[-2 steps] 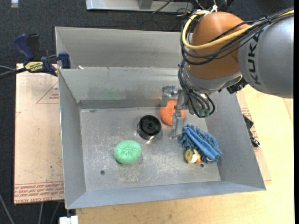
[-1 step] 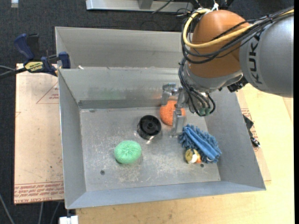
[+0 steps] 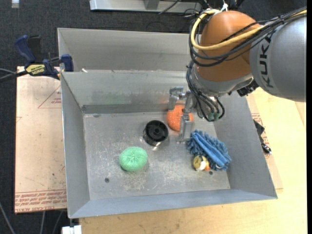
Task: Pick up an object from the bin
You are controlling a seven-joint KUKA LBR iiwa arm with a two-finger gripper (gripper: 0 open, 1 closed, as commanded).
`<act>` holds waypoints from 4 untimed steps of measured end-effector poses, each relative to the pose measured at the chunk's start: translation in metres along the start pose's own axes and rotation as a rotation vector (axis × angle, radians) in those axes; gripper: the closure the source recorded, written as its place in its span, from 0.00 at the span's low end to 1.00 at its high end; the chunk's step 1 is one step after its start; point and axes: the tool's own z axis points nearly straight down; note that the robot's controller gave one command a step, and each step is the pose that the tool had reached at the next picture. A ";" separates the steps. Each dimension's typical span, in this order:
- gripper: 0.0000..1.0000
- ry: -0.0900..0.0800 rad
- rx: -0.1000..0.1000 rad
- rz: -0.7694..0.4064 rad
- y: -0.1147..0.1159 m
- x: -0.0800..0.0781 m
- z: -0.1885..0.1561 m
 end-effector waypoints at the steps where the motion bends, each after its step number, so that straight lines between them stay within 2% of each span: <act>1: 0.00 0.006 -0.001 -0.160 -0.012 0.010 0.038; 2: 0.00 0.009 -0.001 -0.210 -0.015 0.014 0.033; 3: 0.00 -0.008 -0.001 -0.229 -0.019 0.019 0.061; 4: 0.00 0.001 0.002 -0.161 0.014 0.022 0.121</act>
Offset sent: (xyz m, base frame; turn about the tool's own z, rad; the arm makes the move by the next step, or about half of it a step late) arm -0.0729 0.0316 0.0215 -0.1106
